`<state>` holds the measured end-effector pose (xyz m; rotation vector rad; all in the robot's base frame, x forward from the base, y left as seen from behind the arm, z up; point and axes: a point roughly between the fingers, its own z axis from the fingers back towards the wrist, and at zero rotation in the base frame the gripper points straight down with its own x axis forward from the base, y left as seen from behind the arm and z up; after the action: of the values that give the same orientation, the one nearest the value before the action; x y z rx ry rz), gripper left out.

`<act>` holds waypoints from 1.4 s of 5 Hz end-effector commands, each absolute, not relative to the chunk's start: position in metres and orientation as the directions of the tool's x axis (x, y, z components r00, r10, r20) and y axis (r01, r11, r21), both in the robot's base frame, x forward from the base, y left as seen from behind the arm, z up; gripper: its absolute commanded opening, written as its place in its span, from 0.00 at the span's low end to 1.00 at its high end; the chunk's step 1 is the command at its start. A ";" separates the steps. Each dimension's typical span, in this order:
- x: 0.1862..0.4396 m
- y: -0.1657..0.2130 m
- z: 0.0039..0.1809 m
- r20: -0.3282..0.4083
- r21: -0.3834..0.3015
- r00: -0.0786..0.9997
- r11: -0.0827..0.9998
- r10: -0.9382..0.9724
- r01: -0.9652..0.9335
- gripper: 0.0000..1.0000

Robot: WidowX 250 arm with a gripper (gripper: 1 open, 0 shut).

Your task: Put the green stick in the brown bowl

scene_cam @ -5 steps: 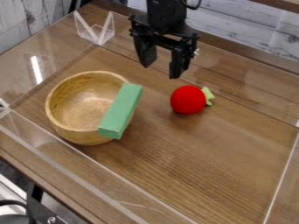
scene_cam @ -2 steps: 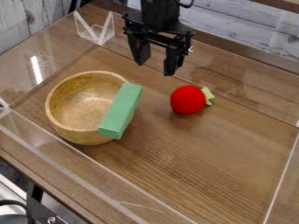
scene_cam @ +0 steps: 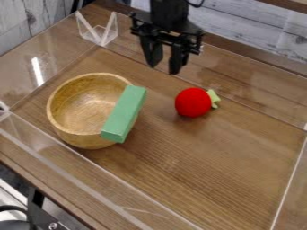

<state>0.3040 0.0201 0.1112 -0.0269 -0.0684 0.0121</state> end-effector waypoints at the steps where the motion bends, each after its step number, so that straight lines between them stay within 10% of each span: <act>1: 0.312 0.019 0.126 0.109 -0.023 0.994 1.000 0.002 0.001 1.00; 7: 0.280 0.004 0.104 0.098 -0.013 0.995 1.000 -0.020 0.021 1.00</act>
<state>0.2752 0.0019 0.0890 -0.0215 -0.0377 -0.0291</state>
